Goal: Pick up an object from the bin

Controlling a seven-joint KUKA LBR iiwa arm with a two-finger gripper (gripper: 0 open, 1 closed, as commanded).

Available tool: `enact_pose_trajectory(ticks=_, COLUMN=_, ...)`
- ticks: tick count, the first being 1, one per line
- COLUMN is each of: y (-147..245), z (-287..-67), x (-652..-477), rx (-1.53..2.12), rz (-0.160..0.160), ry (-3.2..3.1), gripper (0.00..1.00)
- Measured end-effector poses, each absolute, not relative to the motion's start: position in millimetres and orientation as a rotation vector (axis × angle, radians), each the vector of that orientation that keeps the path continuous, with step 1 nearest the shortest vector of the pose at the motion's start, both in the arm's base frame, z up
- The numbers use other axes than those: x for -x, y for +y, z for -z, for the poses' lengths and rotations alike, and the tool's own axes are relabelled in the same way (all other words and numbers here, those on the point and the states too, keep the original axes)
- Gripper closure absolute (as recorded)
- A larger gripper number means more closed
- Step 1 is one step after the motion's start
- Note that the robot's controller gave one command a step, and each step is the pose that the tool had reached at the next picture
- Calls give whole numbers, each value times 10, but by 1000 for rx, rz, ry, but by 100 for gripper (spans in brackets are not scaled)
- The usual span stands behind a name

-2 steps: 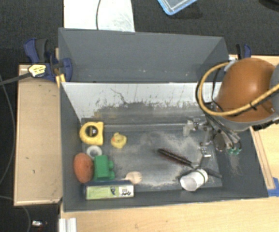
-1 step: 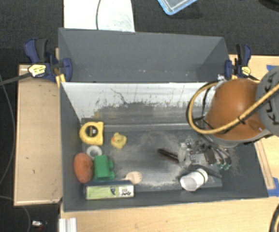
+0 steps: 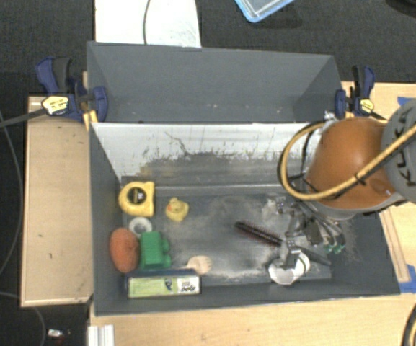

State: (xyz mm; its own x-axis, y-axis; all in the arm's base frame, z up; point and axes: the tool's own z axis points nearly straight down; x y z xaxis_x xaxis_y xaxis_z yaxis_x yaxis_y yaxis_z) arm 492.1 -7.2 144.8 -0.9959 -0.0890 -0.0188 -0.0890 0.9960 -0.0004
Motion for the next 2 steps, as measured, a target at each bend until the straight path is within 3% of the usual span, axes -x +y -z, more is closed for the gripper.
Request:
enact_pose_trajectory(ticks=1, y=-73, z=-1448, x=-4922, rx=139, rz=-1, ry=3120, gripper=0)
enact_pose_trajectory(ticks=2, y=-311, z=-728, x=-5235, rx=171, rz=0, ry=3115, gripper=0)
